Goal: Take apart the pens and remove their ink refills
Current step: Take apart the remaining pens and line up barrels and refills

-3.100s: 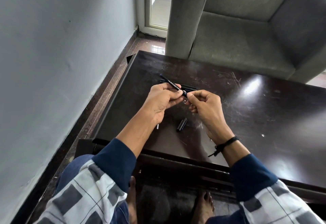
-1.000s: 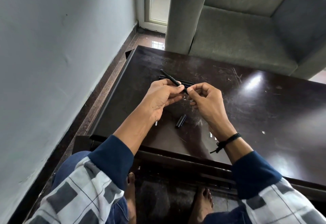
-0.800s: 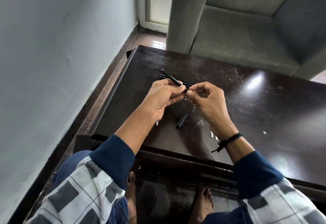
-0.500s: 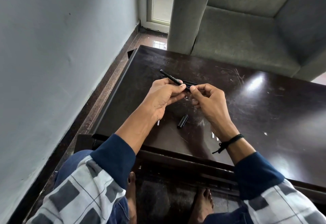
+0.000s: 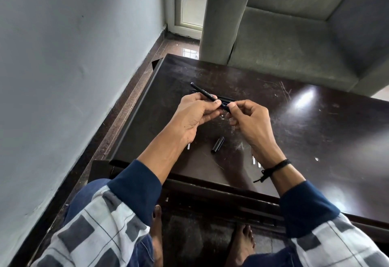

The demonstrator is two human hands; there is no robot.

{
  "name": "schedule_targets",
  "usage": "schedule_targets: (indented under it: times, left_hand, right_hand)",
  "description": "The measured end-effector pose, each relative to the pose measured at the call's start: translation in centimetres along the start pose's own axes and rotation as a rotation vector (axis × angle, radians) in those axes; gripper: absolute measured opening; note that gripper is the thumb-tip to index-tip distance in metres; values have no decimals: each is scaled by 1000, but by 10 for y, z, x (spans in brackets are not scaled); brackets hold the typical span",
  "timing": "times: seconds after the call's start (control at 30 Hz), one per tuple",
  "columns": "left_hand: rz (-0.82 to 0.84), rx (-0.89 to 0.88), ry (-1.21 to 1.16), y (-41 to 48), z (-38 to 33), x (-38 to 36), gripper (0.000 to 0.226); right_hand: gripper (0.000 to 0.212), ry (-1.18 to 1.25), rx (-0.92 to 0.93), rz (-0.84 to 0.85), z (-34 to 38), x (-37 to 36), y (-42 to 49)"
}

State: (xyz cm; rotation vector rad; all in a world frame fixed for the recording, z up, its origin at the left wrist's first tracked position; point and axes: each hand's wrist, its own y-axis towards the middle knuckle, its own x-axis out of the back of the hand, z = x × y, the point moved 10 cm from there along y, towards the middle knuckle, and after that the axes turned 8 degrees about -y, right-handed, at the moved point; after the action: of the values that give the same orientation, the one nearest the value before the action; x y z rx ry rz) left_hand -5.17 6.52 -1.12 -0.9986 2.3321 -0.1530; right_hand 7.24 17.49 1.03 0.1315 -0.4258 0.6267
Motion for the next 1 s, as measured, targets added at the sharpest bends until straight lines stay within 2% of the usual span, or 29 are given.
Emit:
schedule_targets:
  times: [0.17, 0.4, 0.63, 0.87, 1.0]
  left_hand:
    - [1, 7, -5, 1, 1, 1, 19]
    - [-7, -7, 14, 0, -1, 2, 26]
    - [-6, -4, 16, 1, -1, 3, 23]
    - [-6, -6, 14, 3, 0, 3, 20]
    - [-10, -14, 5, 3, 0, 3, 20]
  right_hand:
    - [4, -9, 37, 8, 3, 1, 0]
    - [14, -2, 9, -7, 1, 1, 0]
    - [16, -31, 6, 11, 1, -2, -1]
    - [2, -24, 37, 17, 2, -2, -1]
    - [13, -44, 56, 4, 3, 1, -1]
